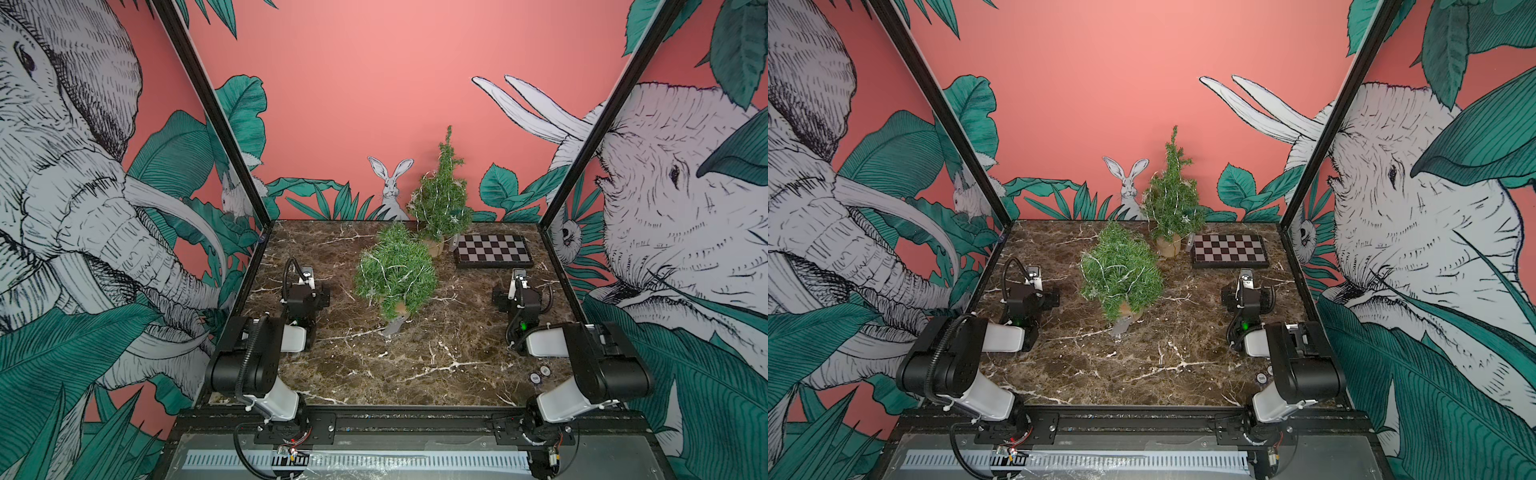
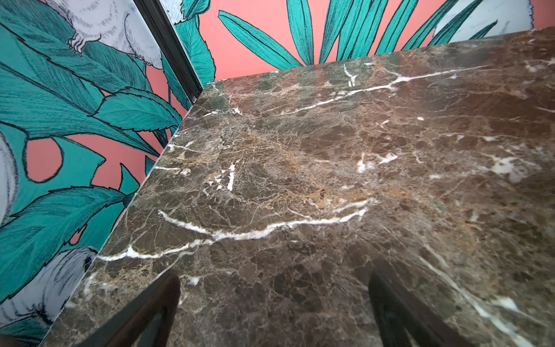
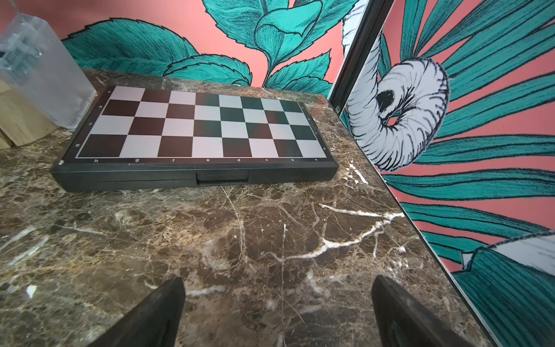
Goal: Wrap string light around the christmas tree
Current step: Reset both arms
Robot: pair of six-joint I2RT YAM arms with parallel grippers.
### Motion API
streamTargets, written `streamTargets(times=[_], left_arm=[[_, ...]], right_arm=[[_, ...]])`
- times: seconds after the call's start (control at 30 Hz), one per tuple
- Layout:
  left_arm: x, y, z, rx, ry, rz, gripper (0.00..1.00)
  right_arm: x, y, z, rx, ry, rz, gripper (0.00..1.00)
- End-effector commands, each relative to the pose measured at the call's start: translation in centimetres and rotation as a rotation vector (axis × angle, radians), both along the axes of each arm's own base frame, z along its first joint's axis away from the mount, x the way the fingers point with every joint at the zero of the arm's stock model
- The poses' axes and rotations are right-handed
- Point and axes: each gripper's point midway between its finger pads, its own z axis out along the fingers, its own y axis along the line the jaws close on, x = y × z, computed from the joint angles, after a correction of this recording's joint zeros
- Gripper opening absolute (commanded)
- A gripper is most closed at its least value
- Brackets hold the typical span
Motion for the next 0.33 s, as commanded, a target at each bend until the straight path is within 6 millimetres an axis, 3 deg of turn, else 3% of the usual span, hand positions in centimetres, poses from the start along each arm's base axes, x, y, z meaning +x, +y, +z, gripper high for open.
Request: streamTargets(times=[0.0, 0.3], left_arm=[[0.11, -0.03, 0.97, -0.014, -0.027, 0.001, 1.00], [0.12, -0.01, 1.02, -0.014, -0.028, 0.002, 1.00]], right_arm=[[0.30, -0.09, 0.55, 0.015, -0.026, -0.008, 0.99], [-0.01, -0.02, 0.65, 0.021, -0.045, 0.007, 0.99]])
